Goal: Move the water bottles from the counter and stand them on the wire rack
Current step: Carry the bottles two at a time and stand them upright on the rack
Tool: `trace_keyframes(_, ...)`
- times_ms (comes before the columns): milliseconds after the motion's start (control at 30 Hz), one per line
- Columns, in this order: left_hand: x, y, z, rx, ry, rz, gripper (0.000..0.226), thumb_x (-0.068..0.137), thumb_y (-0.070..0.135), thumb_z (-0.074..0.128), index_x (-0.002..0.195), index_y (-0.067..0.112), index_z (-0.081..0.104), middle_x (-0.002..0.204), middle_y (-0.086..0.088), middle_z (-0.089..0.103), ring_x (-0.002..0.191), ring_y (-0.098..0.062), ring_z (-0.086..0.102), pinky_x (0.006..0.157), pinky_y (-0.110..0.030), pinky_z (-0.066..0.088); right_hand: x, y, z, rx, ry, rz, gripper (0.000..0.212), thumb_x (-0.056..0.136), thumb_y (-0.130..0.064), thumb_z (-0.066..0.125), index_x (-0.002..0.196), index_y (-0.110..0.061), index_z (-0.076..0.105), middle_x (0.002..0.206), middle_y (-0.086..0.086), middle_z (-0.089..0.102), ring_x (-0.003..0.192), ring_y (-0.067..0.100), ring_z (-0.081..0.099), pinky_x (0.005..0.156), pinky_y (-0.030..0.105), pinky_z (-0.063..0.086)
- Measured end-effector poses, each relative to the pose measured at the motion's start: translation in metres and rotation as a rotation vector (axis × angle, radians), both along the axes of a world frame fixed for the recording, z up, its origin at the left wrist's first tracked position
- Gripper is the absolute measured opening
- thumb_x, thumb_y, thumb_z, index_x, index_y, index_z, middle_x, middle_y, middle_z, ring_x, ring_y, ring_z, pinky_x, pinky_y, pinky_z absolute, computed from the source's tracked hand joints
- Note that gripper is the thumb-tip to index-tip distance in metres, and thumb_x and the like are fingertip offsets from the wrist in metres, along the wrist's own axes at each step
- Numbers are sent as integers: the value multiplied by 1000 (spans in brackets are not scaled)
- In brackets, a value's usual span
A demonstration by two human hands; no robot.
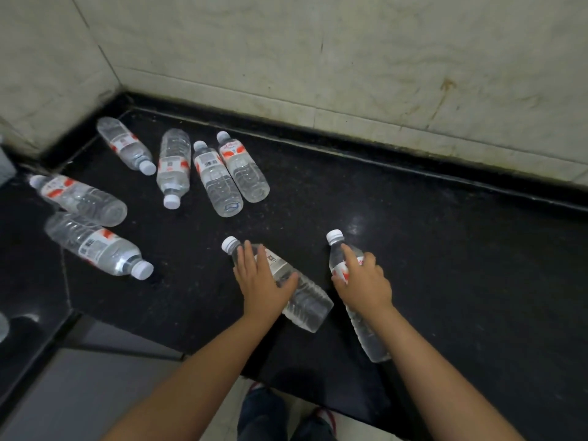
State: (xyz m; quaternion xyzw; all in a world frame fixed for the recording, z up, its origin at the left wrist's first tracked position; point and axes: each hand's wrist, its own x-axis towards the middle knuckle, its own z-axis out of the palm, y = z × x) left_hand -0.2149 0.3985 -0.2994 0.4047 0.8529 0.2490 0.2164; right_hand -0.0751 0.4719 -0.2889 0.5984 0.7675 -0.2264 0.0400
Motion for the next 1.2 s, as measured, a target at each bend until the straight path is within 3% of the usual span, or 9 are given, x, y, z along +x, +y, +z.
trace_keyframes(200, 0, 0, 17, -227, -41, 153, 81, 82, 35, 59, 145, 7, 16, 155, -13, 2, 143, -38, -2, 118, -48, 13, -9, 1, 1, 11, -31, -26, 66, 83, -30, 54, 140, -29, 21, 127, 17, 36, 111, 35, 46, 86, 40, 45)
trace_keyframes(333, -2, 30, 27, -293, -301, 450, 94, 84, 39, 61, 147, 8, -2, 155, -15, -11, 142, -41, -3, 111, -54, 22, -9, 2, -3, 28, -72, -26, 71, 85, -43, 55, 142, -34, 14, 128, 16, 35, 111, 35, 47, 87, 41, 45)
trace_keyframes(433, 3, 40, 22, -333, -206, 505, 97, 81, 35, 66, 146, 9, -2, 153, -16, -4, 135, -40, 16, 103, -49, 36, -7, 4, -4, 14, -67, -30, 71, 87, -44, 53, 143, -35, 11, 131, 17, 34, 114, 35, 46, 90, 42, 45)
trace_keyframes(533, 1, 29, 15, -307, -63, 294, 90, 79, 27, 68, 144, 11, 9, 151, -15, 6, 129, -38, 24, 100, -45, 39, -7, 4, -6, 20, -59, -23, 71, 87, -43, 53, 143, -34, 11, 133, 18, 33, 115, 35, 44, 91, 42, 44)
trace_keyframes(667, -9, 4, 18, -308, 110, -461, 91, 79, 25, 66, 148, 14, 7, 156, -9, 1, 140, -32, 14, 113, -36, 24, 3, 1, -8, -4, -63, -32, 73, 87, -45, 53, 144, -34, 8, 133, 16, 32, 115, 34, 44, 92, 42, 44)
trace_keyframes(733, -5, -8, 17, -374, 173, -630, 91, 82, 29, 62, 148, 20, 1, 157, -8, -9, 144, -28, 5, 116, -36, 21, 11, -2, -8, -21, -77, -36, 78, 85, -46, 55, 144, -35, 5, 133, 16, 32, 115, 34, 45, 91, 42, 45)
trace_keyframes(800, 3, -16, 14, -417, 239, -538, 82, 86, 40, 56, 147, 32, 2, 156, -14, -3, 141, -32, 15, 111, -40, 29, 17, -8, -7, -17, -97, -37, 80, 84, -47, 55, 144, -35, 3, 132, 16, 33, 113, 34, 46, 90, 41, 46)
trace_keyframes(933, 15, -19, 9, -435, 346, -427, 74, 88, 51, 49, 145, 39, 4, 133, -16, 34, 116, -30, 42, 92, -38, 43, 15, -17, -5, 54, -130, -45, 75, 86, -46, 53, 144, -34, 7, 128, 18, 36, 109, 35, 48, 87, 41, 46)
trace_keyframes(1200, 12, 0, 24, -305, 264, -551, 65, 94, 41, 41, 147, 34, 5, 130, -18, 36, 117, -30, 40, 93, -37, 43, 32, -22, 14, -2, -41, -143, 72, 89, -40, 52, 145, -32, 7, 133, 19, 34, 116, 35, 44, 93, 42, 44)
